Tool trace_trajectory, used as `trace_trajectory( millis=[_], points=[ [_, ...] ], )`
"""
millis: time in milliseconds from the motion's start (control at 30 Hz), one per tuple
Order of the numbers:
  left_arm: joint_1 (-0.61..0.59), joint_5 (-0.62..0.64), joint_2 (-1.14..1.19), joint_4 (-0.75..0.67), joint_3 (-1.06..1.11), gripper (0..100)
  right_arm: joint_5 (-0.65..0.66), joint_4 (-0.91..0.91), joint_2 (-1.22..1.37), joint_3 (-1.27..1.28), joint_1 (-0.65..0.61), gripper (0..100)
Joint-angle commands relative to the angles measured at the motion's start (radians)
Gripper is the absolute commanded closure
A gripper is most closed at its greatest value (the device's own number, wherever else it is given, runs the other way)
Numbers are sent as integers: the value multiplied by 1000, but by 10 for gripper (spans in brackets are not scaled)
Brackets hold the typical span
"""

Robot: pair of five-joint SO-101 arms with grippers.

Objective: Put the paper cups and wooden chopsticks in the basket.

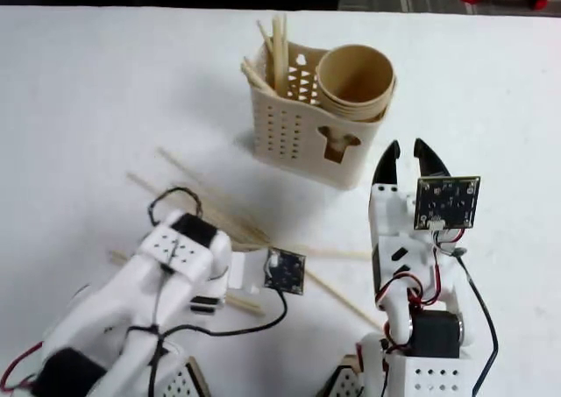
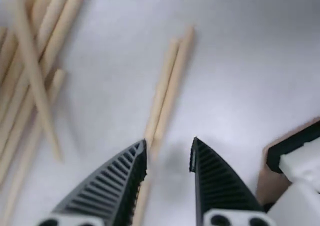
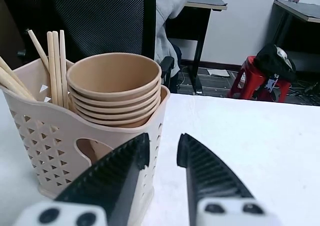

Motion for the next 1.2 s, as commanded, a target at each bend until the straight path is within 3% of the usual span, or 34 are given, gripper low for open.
trace_trajectory(
  millis=[0, 200, 367, 667, 1167],
  points=[
    [27, -8, 125, -80, -9, 851, 11, -25, -10, -6, 12, 890],
    [28, 84, 252, -74, -98, 866, 11, -25, -10, -6, 12, 890],
    [54, 135, 328, -120, -117, 977, 11, -25, -10, -6, 12, 890],
    [85, 190, 332, -117, -118, 978, 11, -25, -10, -6, 12, 890],
    [79, 198, -232, 84, -118, 977, 11, -25, -10, -5, 12, 890]
  ],
)
